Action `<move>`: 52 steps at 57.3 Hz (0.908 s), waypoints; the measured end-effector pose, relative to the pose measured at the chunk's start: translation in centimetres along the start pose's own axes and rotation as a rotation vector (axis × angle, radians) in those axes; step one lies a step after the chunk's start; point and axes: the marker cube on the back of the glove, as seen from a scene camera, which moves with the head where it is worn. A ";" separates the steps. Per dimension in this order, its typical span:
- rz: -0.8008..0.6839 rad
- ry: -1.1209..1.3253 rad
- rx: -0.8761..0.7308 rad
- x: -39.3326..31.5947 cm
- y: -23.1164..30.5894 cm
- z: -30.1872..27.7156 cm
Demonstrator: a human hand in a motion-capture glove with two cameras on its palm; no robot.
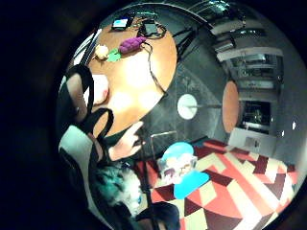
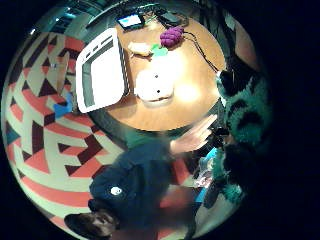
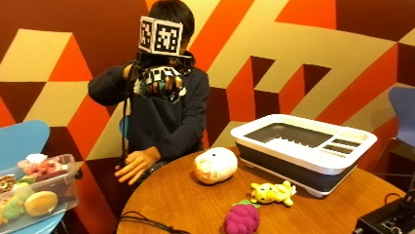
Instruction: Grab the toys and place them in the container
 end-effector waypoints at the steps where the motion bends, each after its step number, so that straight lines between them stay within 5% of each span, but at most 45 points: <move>1: -0.005 -0.004 0.004 -0.1 0.1 0.0; 23: -0.209 -0.271 0.265 -10.8 -4.2 -6.1; 40: -0.342 -0.350 0.197 -28.1 -11.7 -5.2; 52: -0.421 -0.359 0.021 -27.5 -14.5 -2.4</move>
